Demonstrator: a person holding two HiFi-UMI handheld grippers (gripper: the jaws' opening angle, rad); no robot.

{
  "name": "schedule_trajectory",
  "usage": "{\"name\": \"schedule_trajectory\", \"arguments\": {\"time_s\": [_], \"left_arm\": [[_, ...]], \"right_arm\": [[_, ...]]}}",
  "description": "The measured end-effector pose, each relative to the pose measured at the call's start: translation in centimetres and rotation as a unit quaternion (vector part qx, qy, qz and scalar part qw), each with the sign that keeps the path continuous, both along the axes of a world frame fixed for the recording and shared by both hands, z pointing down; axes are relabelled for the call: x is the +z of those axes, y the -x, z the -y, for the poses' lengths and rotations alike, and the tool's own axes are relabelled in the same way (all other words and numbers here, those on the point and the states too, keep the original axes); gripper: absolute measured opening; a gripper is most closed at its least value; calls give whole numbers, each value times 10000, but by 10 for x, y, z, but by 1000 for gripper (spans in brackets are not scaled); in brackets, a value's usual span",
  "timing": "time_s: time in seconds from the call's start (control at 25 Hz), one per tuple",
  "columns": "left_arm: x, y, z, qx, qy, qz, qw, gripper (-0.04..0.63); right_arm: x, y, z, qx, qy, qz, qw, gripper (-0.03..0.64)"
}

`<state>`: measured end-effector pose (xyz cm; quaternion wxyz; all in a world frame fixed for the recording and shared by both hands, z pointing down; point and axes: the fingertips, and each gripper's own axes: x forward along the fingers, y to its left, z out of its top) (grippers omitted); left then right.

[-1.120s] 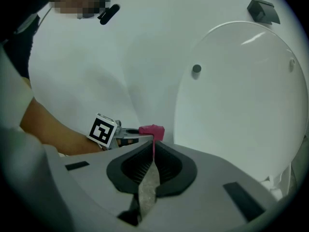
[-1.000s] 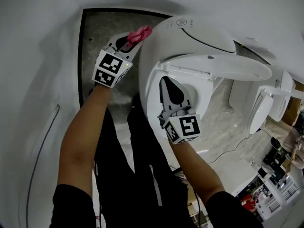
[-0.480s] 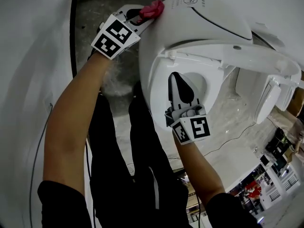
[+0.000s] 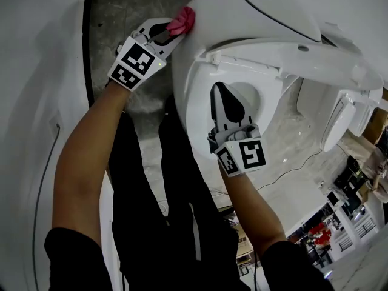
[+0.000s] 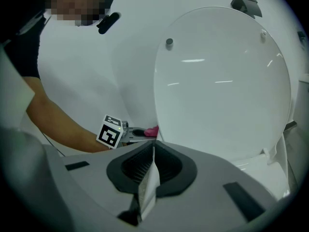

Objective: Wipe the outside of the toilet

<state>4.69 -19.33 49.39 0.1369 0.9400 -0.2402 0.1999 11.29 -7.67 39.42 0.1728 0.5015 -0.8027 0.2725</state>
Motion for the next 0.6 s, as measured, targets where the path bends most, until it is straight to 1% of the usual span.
{"name": "schedule_trajectory", "arguments": {"time_s": [0.2, 0.32, 0.6], "left_arm": [[10, -3, -40, 134, 80, 44, 9999, 95], [18, -2, -68, 224, 185, 139, 9995, 95], [38, -5, -136, 372, 414, 214, 9982, 94]], "right_arm": [[6, 1, -7, -35, 92, -52, 9999, 37], [7, 6, -8, -106, 131, -52, 9998, 37], [8, 15, -8, -259, 93, -63, 9996, 37]]}}
